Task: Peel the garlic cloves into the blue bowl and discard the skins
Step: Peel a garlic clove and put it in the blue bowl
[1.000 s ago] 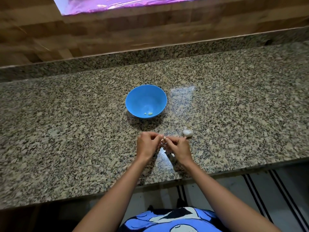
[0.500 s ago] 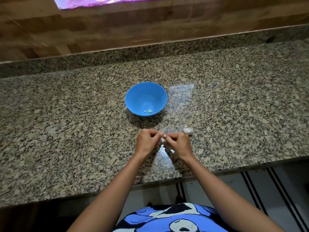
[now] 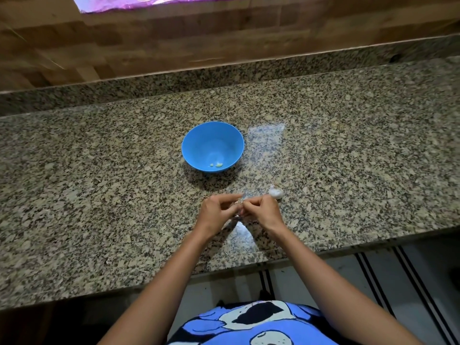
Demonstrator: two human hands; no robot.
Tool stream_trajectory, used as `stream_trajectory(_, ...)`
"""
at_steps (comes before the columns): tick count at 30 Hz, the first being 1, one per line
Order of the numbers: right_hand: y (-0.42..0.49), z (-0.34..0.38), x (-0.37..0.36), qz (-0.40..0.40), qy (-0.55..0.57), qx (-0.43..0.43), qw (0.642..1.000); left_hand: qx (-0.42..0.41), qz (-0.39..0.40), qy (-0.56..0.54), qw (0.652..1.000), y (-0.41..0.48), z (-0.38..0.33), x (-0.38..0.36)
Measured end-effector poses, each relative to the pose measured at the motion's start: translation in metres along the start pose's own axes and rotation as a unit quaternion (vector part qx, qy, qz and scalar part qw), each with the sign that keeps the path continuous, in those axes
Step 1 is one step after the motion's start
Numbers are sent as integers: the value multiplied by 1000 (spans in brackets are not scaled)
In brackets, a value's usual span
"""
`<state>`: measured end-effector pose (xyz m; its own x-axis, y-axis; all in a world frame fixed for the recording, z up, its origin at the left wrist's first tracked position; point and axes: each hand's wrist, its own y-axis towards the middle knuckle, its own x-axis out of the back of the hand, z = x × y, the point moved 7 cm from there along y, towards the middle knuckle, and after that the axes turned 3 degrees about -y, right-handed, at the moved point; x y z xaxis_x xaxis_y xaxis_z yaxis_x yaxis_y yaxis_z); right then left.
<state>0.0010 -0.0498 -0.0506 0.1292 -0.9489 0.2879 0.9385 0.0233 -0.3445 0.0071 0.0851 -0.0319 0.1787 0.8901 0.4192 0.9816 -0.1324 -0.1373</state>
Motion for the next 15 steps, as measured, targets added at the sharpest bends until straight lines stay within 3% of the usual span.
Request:
stream_trajectory(2,0,1,1,-6,-3,4,1000,29,-22,-77,996,0,4,1)
stream_trajectory(4,-1,1,-1,-5,52,-10,999,92,-46,-215,971,-1,13,0)
stream_trajectory(7,-1,-1,-1,-1,117,-30,993,174,-67,-409,893,-6,23,-3)
stream_trajectory(10,-4,-11,2,-26,91,-51,994,205,-76,-536,816,-9,26,-5)
stream_trajectory(12,-6,-14,6,-54,31,-50,997,206,-71,-552,805,-11,26,-5)
stream_trajectory(15,-7,-11,7,-73,-35,-31,996,199,-68,-521,828,-13,27,-4)
